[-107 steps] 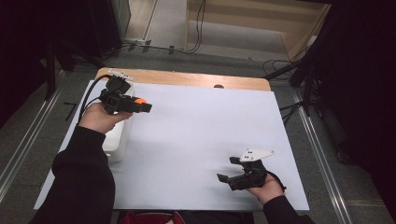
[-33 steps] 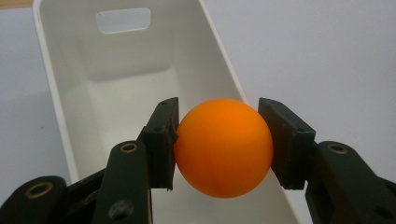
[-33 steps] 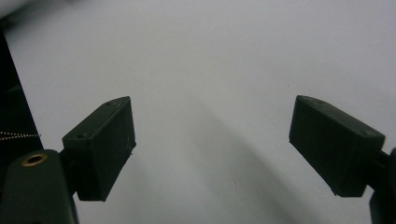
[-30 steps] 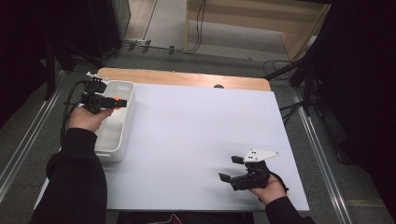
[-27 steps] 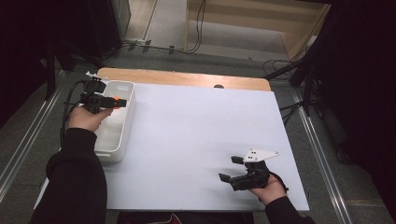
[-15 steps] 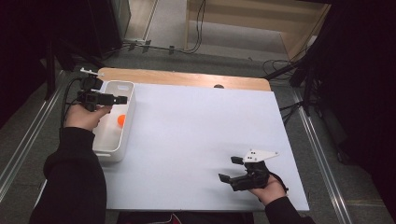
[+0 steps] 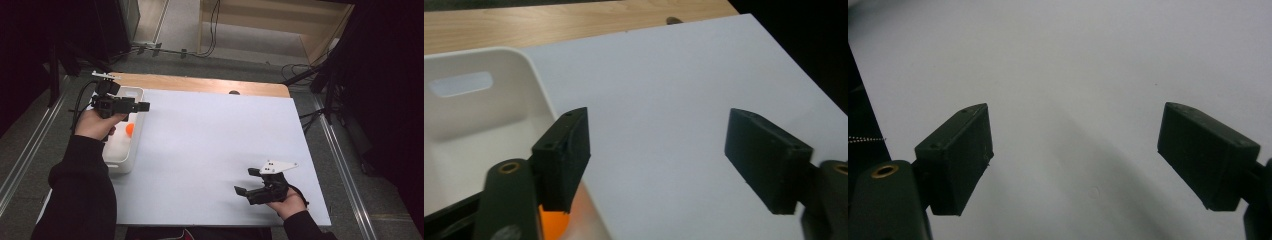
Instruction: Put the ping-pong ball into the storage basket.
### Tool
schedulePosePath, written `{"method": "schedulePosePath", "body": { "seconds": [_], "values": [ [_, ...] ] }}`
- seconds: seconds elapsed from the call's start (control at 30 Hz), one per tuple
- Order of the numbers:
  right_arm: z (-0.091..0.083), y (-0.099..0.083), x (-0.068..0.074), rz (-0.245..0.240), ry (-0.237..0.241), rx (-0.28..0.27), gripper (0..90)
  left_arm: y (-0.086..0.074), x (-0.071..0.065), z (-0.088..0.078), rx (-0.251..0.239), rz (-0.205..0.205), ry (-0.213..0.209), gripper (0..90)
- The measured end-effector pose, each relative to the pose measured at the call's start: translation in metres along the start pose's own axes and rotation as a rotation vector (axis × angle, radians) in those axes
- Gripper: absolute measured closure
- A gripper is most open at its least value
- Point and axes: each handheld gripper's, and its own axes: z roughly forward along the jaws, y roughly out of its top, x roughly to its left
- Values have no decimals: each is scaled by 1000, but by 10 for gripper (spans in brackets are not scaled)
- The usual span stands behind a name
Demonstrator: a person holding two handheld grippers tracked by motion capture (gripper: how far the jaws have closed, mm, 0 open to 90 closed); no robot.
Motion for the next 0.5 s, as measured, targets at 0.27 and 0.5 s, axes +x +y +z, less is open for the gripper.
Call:
{"method": "schedulePosePath", "body": {
  "seconds": [0.27,0.5],
  "values": [
    [0,0,-1,3,-5,-3,132,-1,-13,11,18,47,-20,242],
    [-1,-1,-1,7,-5,-2,132,-4,-30,26,55,113,-21,242]
  ]
}}
